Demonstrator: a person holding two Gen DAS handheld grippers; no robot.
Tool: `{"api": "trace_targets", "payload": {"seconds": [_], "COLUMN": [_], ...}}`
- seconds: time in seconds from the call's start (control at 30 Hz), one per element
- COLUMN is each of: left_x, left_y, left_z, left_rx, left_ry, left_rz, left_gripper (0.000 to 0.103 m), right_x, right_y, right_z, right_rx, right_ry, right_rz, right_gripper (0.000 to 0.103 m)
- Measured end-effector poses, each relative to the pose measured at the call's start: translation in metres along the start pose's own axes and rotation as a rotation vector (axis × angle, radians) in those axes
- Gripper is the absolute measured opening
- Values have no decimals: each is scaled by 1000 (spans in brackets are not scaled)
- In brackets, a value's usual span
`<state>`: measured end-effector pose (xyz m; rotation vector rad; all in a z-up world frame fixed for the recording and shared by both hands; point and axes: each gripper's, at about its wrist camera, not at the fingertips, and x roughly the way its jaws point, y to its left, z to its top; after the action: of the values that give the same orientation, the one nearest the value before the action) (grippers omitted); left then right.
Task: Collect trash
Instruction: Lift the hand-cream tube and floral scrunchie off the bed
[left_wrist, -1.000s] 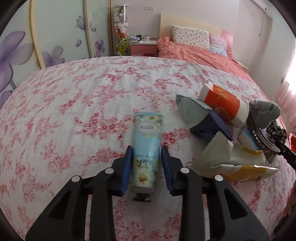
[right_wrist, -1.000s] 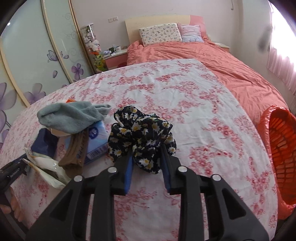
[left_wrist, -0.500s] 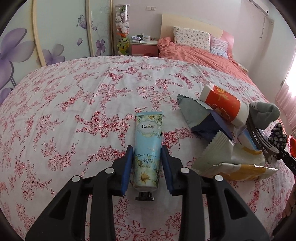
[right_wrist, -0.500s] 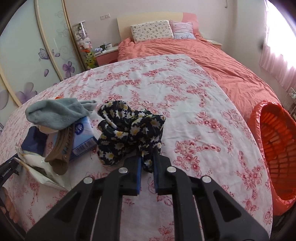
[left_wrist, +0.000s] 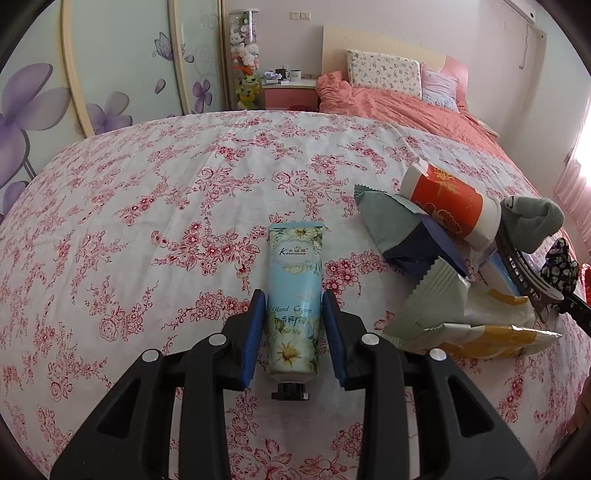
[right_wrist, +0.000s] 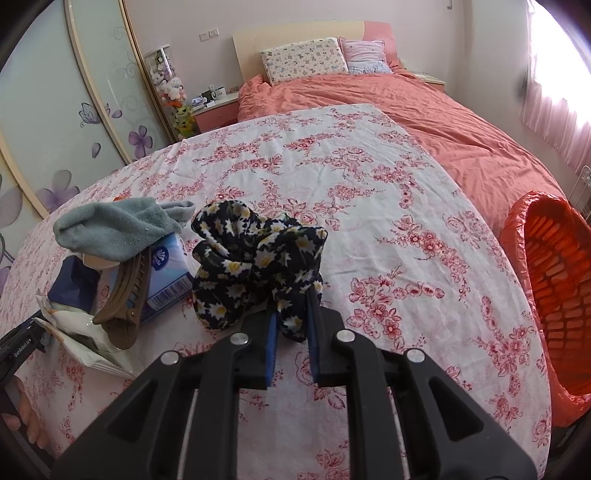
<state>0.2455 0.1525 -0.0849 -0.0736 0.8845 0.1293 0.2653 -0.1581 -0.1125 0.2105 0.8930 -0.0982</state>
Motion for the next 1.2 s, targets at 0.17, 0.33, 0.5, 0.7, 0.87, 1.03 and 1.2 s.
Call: {"api": "trace_targets", "payload": {"seconds": [0.17, 0.33, 0.5, 0.7, 0.87, 1.03, 1.2], "left_x": [0, 0, 1, 1, 1, 1, 1], "left_y": [0, -1, -8, -6, -7, -7, -7], "left_z": [0, 0, 0, -1, 0, 0, 0], "left_rx": [-7, -1, 38, 33, 34, 34, 33], "left_ry": [-1, 0, 3, 3, 3, 3, 3], "left_rz": [-7, 0, 20, 16, 17, 16, 16], "left_gripper": [34, 34, 34, 34, 34, 34, 34], "right_x": [-1, -1, -2, -11, -22, -7, -1], "right_y": [3, 1, 6, 10, 12, 21, 26], "right_z": [0, 0, 3, 7, 6, 12, 16], "right_rx": [-19, -1, -17, 3, -5, -17, -12], "right_ry": [1, -1, -7, -25, -63, -39, -42], "right_rz": [7, 40, 71, 108, 86, 52, 45], "right_gripper": [23, 26, 41, 59, 65, 66, 67]}}
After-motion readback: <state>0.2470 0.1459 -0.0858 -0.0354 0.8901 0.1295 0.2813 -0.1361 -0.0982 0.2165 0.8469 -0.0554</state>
